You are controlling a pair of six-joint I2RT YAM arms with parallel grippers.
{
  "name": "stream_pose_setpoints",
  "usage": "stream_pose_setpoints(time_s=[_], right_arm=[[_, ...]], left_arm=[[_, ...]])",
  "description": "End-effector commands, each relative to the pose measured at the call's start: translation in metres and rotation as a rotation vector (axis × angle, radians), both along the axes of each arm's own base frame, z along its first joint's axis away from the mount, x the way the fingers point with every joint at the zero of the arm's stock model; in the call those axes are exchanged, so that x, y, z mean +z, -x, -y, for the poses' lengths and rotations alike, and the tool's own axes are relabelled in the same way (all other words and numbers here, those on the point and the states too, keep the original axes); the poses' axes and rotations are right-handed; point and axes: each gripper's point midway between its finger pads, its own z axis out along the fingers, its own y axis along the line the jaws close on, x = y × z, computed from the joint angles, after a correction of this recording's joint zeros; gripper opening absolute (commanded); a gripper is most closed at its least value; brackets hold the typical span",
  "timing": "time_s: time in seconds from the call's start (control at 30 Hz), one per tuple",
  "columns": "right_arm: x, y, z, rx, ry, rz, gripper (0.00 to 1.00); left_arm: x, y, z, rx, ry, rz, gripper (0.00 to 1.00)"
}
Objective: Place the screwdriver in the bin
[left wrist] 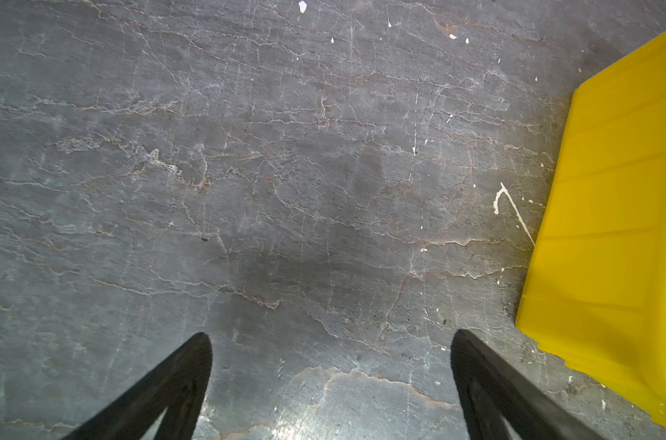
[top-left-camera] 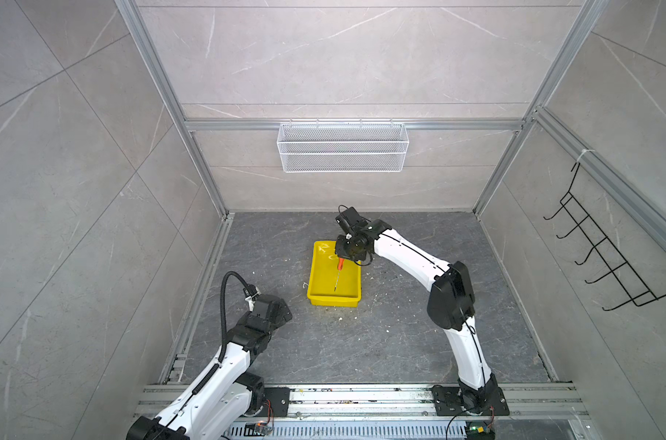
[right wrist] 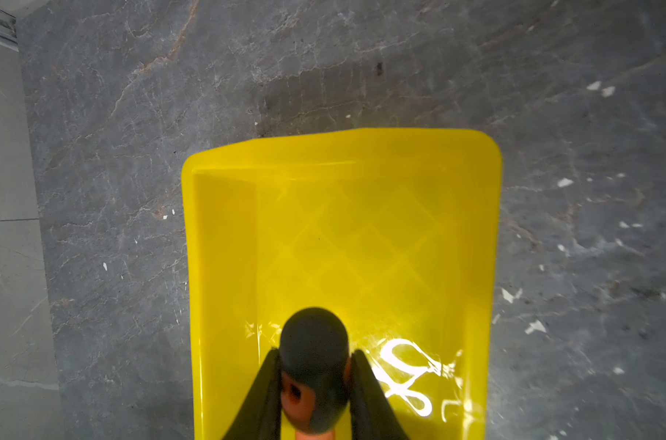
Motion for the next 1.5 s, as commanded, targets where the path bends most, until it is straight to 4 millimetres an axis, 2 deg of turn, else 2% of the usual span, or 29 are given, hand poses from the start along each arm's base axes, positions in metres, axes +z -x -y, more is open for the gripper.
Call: stream_pose_setpoints(time_s=[0.0,0.27,0.43,0.5,0.67,0.93,0.97,1.03,1.17,1.3,1.43,1.47], right_arm=[[-0.026,0.016,-0.003,0.052,0.076,-0.123,0.23],[-0.046,0.009,-0.023,0.080,0.092,-0.173,0.25],[-0.058,0.007,-0.020,0.090,0.125,-0.171,0.26],[-0.058,0.007,-0.018,0.086,0.132,-0.173,0.30],[-0.042,0.009,-0.019,0.112,0.119,-0.156,0.45],[0.004,0.013,-0.008,0.136,0.131,-0.086,0.49],[0.007,0.013,-0.004,0.138,0.147,-0.076,0.49],[0.031,0.013,0.006,0.137,0.170,-0.027,0.49],[0.067,0.017,0.030,0.138,0.244,0.048,0.50],[0.100,0.024,0.070,0.099,0.376,0.125,0.51],[0.106,0.034,0.116,0.062,0.521,0.228,0.52],[0.114,0.037,0.128,0.041,0.527,0.282,0.52]], left_arm=[[0.010,-0.007,-0.001,0.005,-0.012,0.033,1.00],[0.008,-0.010,0.004,-0.024,-0.004,0.030,1.00],[0.007,-0.009,0.002,-0.008,-0.017,0.007,1.00],[0.008,-0.008,0.002,-0.010,-0.011,0.012,1.00],[0.008,-0.009,0.003,-0.016,-0.003,0.032,1.00],[0.006,-0.007,0.005,-0.026,0.000,0.008,1.00],[0.006,-0.007,0.006,-0.028,0.003,0.009,1.00],[0.007,-0.007,0.006,-0.028,0.006,0.012,1.00],[0.006,-0.008,0.007,-0.032,0.012,0.022,1.00],[0.003,-0.010,0.011,-0.053,0.014,0.006,1.00],[-0.002,-0.012,0.012,-0.053,0.000,-0.041,1.00],[-0.004,-0.012,0.012,-0.054,-0.005,-0.056,1.00]])
